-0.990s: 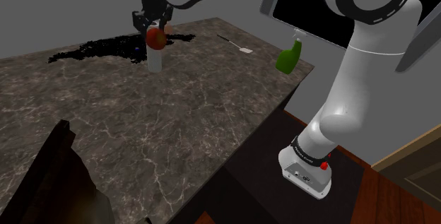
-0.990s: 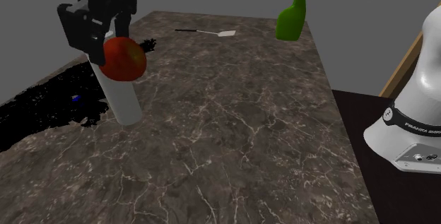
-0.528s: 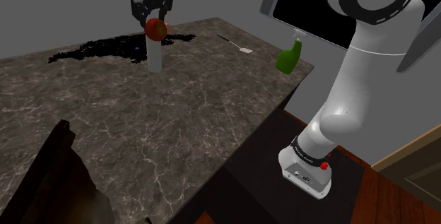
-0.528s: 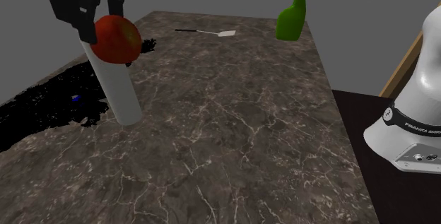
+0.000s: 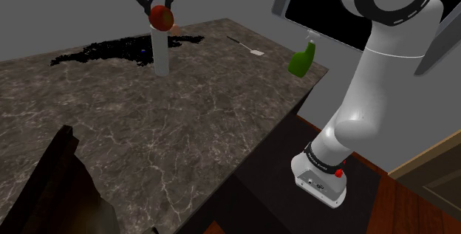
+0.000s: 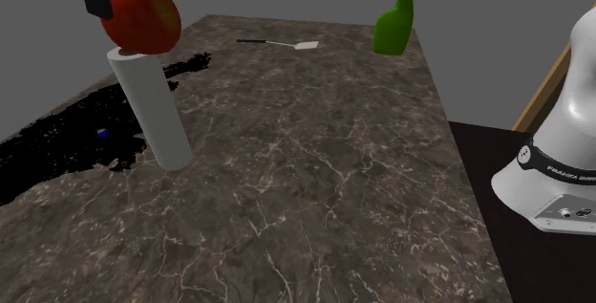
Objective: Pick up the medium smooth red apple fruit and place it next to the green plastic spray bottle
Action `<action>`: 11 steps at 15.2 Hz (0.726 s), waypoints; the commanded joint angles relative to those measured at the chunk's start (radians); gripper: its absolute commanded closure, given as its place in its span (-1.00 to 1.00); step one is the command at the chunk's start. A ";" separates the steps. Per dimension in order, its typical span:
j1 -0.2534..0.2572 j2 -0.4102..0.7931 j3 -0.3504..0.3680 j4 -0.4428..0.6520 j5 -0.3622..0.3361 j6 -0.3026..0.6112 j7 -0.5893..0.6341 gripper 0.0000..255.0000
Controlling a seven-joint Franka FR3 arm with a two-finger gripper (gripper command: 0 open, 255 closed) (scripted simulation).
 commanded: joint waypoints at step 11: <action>0.027 0.036 0.005 0.209 -0.003 -0.172 -0.037 1.00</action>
